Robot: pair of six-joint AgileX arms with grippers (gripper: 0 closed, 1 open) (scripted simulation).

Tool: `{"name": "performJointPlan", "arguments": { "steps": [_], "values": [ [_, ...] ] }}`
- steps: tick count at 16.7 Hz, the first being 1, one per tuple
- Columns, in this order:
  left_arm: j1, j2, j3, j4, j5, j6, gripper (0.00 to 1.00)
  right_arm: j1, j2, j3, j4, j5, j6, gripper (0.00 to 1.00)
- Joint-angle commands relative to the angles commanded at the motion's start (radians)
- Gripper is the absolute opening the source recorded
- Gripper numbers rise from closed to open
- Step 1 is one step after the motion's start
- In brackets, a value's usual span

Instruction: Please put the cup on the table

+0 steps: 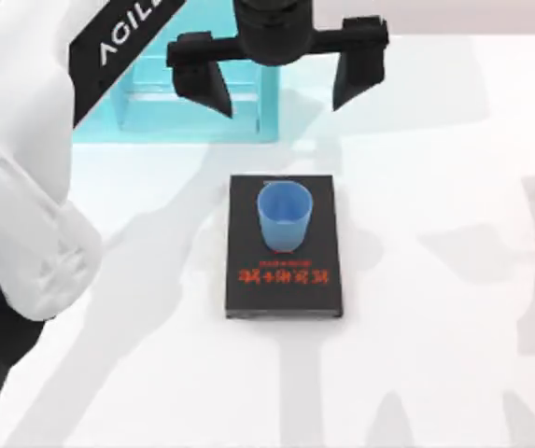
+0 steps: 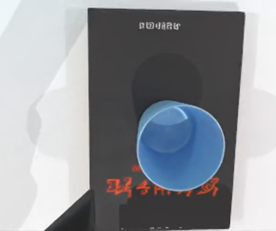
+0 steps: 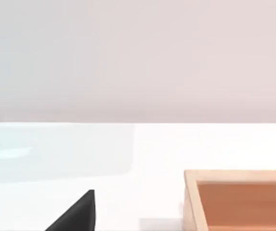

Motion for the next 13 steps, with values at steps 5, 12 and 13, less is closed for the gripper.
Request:
{"name": "performJointPlan", "arguments": {
  "steps": [5,12,13],
  "values": [
    [-0.068,0.215,0.235,-0.141,0.0,-0.05,1.0,0.0,0.0,0.0,0.0,0.0,0.0,1.0],
    [-0.069,0.236,0.253,-0.151,0.001,-0.053,1.0,0.0,0.0,0.0,0.0,0.0,0.0,1.0],
    [-0.069,0.236,0.251,-0.149,0.001,-0.053,1.0,0.0,0.0,0.0,0.0,0.0,0.0,1.0]
  ]
}}
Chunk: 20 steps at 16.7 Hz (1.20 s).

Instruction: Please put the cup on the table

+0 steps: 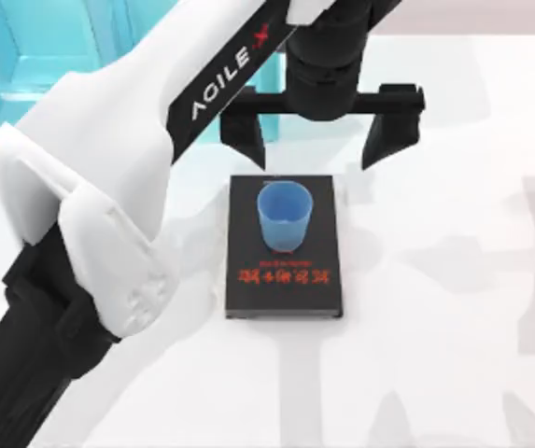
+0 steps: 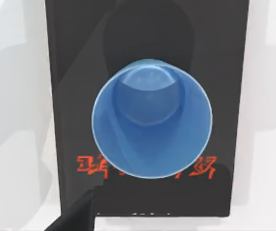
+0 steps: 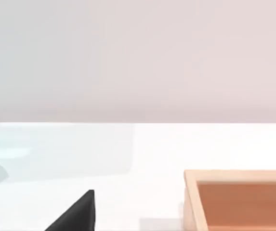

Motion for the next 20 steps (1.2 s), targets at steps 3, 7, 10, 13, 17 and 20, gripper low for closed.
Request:
{"name": "performJointPlan", "arguments": {
  "steps": [3,7,10,13,17,20],
  "values": [
    [0.001,-0.016,-0.069,0.058,0.0,0.004,1.0,0.0,0.0,0.0,0.0,0.0,0.0,1.0],
    [0.005,-0.073,-0.305,0.233,0.0,0.009,1.0,0.0,0.0,0.0,0.0,0.0,0.0,1.0],
    [0.009,-0.124,-0.52,0.391,-0.001,0.011,1.0,0.0,0.0,0.0,0.0,0.0,0.0,1.0],
    [0.01,-0.153,-0.66,0.505,-0.001,0.013,1.0,0.0,0.0,0.0,0.0,0.0,0.0,1.0],
    [0.011,-0.161,-0.706,0.546,-0.001,0.013,1.0,0.0,0.0,0.0,0.0,0.0,0.0,1.0],
    [0.011,-0.161,-0.706,0.546,-0.001,0.013,0.92,0.0,0.0,0.0,0.0,0.0,0.0,1.0]
  ]
}}
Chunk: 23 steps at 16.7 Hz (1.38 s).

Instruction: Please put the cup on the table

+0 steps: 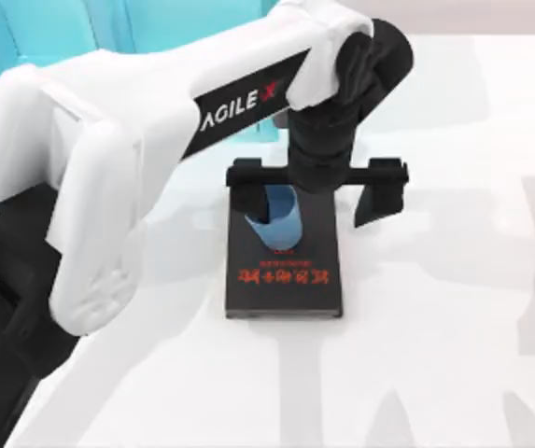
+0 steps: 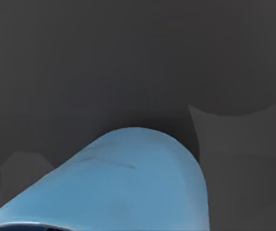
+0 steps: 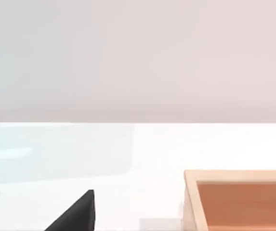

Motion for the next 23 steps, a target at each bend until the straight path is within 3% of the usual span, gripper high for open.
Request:
{"name": "performJointPlan", "arguments": {
  "steps": [12,23],
  "values": [
    [0.0,0.0,0.0,0.0,0.0,0.0,0.02,0.0,0.0,0.0,0.0,0.0,0.0,1.0],
    [-0.003,0.0,0.017,-0.017,0.0,-0.001,0.0,0.0,0.0,0.0,0.0,0.0,0.0,1.0]
  ]
}}
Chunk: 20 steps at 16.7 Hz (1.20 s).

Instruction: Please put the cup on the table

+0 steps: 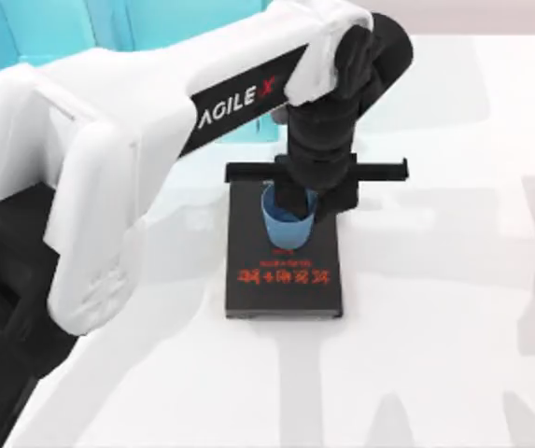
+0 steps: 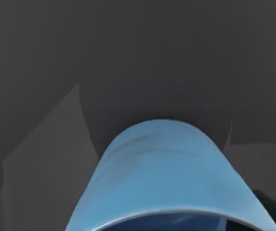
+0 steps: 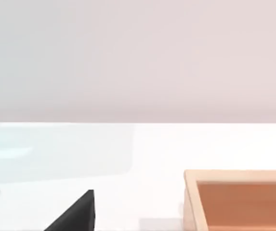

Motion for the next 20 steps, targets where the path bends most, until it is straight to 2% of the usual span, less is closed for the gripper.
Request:
{"name": "performJointPlan", "arguments": {
  "steps": [5,8,13,20],
  "values": [
    [0.0,0.016,0.181,-0.158,0.0,-0.002,0.0,0.0,0.0,0.0,0.0,0.0,0.0,1.0],
    [-0.002,0.023,0.224,-0.202,0.0,0.001,0.0,0.0,0.0,0.0,0.0,0.0,0.0,1.0],
    [0.015,0.004,0.205,-0.203,0.003,0.015,0.0,0.0,0.0,0.0,0.0,0.0,0.0,1.0],
    [0.166,-0.173,0.021,-0.245,0.031,0.158,0.0,0.0,0.0,0.0,0.0,0.0,0.0,1.0]
  ]
}}
